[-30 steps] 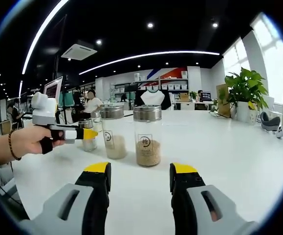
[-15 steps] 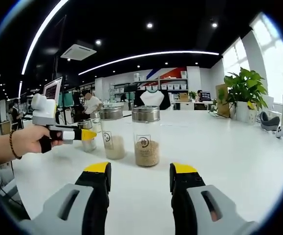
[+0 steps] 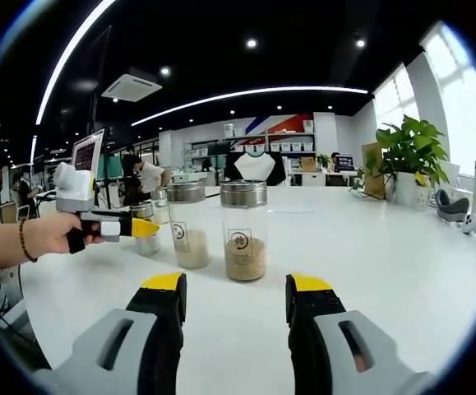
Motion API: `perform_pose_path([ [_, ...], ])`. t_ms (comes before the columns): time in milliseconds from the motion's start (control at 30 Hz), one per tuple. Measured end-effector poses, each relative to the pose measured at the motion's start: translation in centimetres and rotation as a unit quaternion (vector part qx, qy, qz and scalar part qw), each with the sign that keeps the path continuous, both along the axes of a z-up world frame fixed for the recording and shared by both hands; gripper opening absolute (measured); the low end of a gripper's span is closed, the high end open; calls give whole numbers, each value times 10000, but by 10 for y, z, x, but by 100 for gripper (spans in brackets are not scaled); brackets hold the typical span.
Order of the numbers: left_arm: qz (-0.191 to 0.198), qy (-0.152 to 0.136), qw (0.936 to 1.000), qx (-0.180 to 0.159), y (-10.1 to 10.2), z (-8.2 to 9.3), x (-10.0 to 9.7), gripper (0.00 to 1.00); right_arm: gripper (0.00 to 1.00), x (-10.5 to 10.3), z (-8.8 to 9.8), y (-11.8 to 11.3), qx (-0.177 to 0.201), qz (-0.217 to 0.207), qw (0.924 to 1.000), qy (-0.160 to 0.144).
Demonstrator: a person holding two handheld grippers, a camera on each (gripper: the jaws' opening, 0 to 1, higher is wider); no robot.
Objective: Rotate the seasoning bottle until the label or dispensing opening points toward the visible target arrow and the bottle remains upright within the marked orientation range
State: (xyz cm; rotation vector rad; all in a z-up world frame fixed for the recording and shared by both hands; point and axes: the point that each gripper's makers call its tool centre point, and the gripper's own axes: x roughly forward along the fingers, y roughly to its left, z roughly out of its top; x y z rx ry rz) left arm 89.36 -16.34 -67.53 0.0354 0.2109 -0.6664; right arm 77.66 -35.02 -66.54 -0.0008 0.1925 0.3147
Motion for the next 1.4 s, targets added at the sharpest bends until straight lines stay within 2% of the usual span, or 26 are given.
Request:
perform_pose_path([
  [433,-669,-64,9977,-38,-3,0,-1,37,48,2,0,-5,22,-50,10000,2],
  [633,-996,-84,9950,75,-5,0,-1,37,48,1,2,-4,28,-51,10000,-17],
  [733,-1183,-233,9923,293,-6,-1,-2,37,48,0,2,-5,29,-61,10000,-10],
  [800,-1223,-140,9922,178,-6,-1,-2,37,48,0,2,-5,44,-63,10000,-11],
  [1067,-1580,-138,9871,233,-6,-1,-1,37,48,1,2,-8,35,-98,9999,-1],
  [1400,-1842,-127,9825,242,-7,-2,-2,37,48,2,0,-10,8,-109,9999,23],
])
